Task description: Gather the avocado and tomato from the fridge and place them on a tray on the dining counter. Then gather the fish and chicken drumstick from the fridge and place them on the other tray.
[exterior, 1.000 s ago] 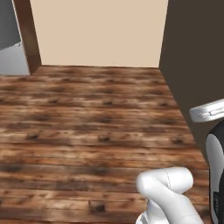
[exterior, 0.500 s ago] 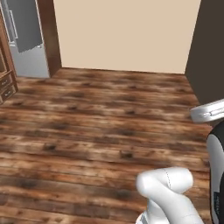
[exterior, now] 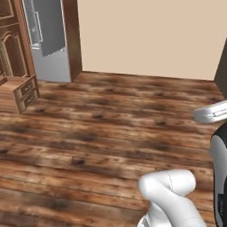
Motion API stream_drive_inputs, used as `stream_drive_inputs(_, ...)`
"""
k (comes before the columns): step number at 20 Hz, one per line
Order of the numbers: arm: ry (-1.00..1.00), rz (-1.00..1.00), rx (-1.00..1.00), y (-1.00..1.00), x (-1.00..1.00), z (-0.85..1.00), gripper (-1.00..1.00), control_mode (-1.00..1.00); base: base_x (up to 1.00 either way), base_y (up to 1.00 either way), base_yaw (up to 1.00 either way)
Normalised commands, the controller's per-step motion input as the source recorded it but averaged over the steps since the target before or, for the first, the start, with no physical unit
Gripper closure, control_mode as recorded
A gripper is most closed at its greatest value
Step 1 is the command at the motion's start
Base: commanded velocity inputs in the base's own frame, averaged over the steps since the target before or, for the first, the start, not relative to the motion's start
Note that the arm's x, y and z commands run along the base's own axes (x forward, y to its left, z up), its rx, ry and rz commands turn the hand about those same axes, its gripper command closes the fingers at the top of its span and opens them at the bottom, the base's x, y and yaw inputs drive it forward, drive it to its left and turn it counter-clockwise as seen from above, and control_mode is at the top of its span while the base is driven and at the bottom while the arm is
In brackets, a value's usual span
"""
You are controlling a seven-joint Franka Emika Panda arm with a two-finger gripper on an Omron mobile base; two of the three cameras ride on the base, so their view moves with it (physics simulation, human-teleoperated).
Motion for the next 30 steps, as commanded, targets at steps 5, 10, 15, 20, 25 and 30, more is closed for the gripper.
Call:
stream_drive_inputs(5,0.00,0.00,0.00,0.00,0.00,0.00,-1.00,1.00,1.00,1.00,0.00)
stream_drive_inputs(10,0.00,0.00,0.00,0.00,0.00,0.00,-1.00,1.00,1.00,0.92,0.01)
stream_drive_inputs(15,0.00,0.00,0.00,0.00,0.00,0.00,-1.00,1.00,1.00,0.12,0.00)
stream_drive_inputs(20,0.00,0.00,0.00,0.00,0.00,0.00,-1.00,1.00,1.00,0.03,0.00)
stream_drive_inputs(25,0.00,0.00,0.00,0.00,0.00,0.00,-1.00,1.00,1.00,0.53,0.00)
stream_drive_inputs(30,0.00,0.00,0.00,0.00,0.00,0.00,-1.00,1.00,1.00,0.64,-0.32)
